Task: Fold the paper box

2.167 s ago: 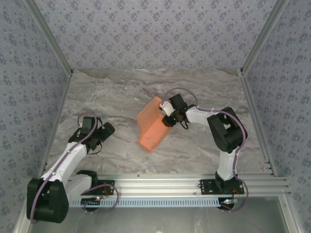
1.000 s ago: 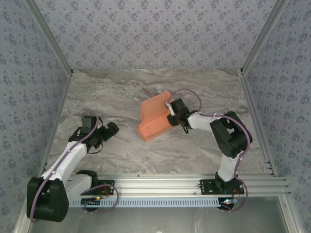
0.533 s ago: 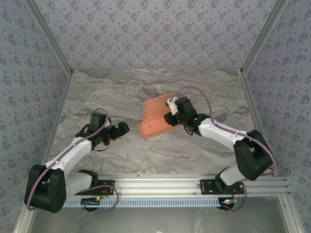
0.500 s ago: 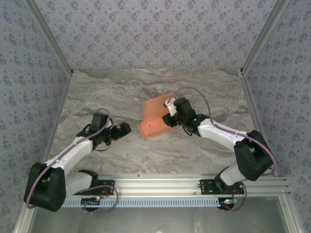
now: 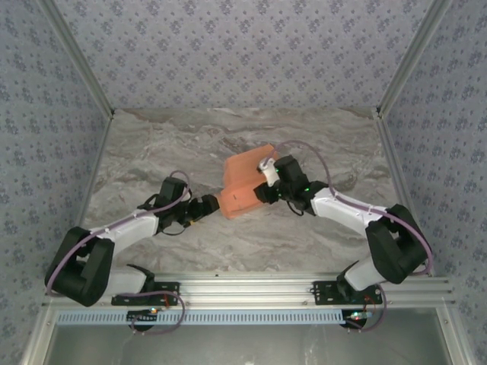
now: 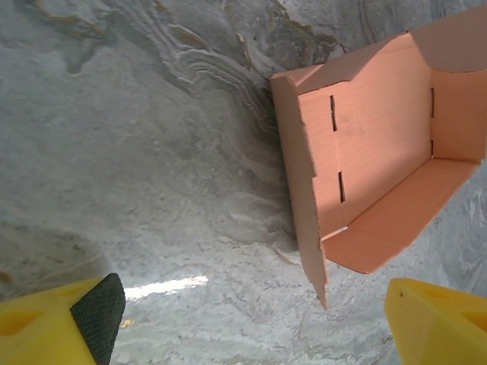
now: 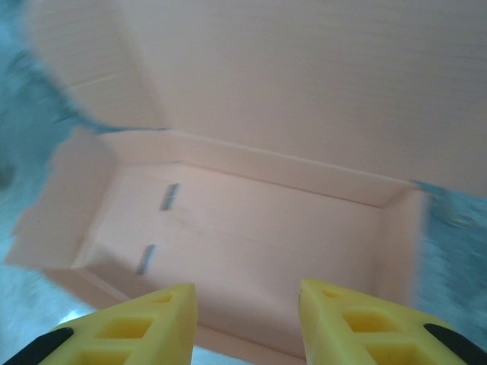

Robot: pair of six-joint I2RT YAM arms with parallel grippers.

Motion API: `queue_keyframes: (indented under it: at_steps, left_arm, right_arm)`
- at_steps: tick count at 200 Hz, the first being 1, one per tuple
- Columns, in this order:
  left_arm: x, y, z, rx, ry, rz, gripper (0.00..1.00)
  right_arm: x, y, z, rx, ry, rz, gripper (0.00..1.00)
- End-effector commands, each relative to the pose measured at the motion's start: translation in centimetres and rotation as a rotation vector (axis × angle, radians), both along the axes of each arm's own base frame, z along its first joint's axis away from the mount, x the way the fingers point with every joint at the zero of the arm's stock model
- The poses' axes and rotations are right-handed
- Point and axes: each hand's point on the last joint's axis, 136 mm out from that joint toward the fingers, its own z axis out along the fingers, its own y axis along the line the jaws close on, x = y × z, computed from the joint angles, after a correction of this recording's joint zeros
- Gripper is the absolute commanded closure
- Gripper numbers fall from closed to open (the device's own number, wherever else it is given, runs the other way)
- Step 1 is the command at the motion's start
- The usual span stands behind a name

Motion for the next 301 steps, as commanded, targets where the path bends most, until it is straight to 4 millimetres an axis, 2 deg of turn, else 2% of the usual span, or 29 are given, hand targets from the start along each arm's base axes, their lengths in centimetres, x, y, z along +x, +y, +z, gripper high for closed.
queue_keyframes:
  at_steps: [1, 30, 40, 57, 84, 118, 138, 157, 190, 214, 232, 248, 259, 284, 301]
  left_arm:
    - [2.0, -1.2, 3.8, -0.027, -0.139, -0.047, 0.09]
    - [3.7, 0.2, 10.1, 0.069, -0.408, -0.060, 0.01]
    - [4.0, 0.0, 12.0, 0.088, -0.509, -0.094, 0.01]
    - [4.4, -1.1, 13.5, 0.112, -0.627, -0.179, 0.01]
    - [4.8, -3.3, 13.8, 0.139, -0.678, -0.337, 0.01]
    - [6.0, -5.3, 14.8, 0.216, -0.745, -0.513, 0.01]
    - [6.8, -6.7, 14.1, 0.291, -0.717, -0.616, 0.01]
    - [8.5, -7.2, 13.0, 0.357, -0.686, -0.641, 0.01]
    - [10.5, -8.5, 11.7, 0.402, -0.640, -0.721, 0.02]
    - [10.0, -9.9, 10.8, 0.408, -0.588, -0.844, 0.11]
    - [9.5, -10.7, 10.3, 0.431, -0.569, -0.919, 0.17]
    - [10.0, -10.8, 10.0, 0.495, -0.573, -0.935, 0.22]
    - [10.3, -10.9, 10.0, 0.526, -0.572, -0.941, 0.31]
    - [10.4, -10.8, 10.1, 0.542, -0.544, -0.960, 0.62]
    - [10.7, -10.3, 10.7, 0.571, -0.554, -0.934, 0.72]
  right_arm:
    - [1.5, -3.6, 0.1, 0.082, 0.048, -0.214, 0.59]
    - [1.6, -6.0, 0.6, 0.205, 0.087, -0.330, 0.57]
    - [1.6, -7.1, 1.1, 0.254, 0.094, -0.373, 0.56]
    - [1.6, -8.8, 1.6, 0.315, 0.091, -0.427, 0.54]
    - [1.6, -11.2, 1.8, 0.341, 0.103, -0.491, 0.54]
    - [0.6, -11.4, 2.2, 0.344, 0.105, -0.454, 0.54]
    - [0.4, -11.6, 2.2, 0.345, 0.104, -0.454, 0.53]
    - [0.4, -11.8, 1.8, 0.361, 0.108, -0.464, 0.52]
    - [0.6, -10.6, 1.0, 0.449, 0.171, -0.390, 0.49]
    - [0.7, -9.8, 0.2, 0.441, 0.226, -0.347, 0.50]
    - [1.0, -9.8, -0.5, 0.426, 0.253, -0.348, 0.50]
    - [1.4, -10.2, -1.0, 0.430, 0.268, -0.369, 0.51]
    - [1.7, -10.4, -1.3, 0.439, 0.277, -0.388, 0.51]
    - [2.1, -10.8, -1.8, 0.458, 0.292, -0.418, 0.51]
    - [2.3, -10.8, -1.9, 0.481, 0.309, -0.436, 0.51]
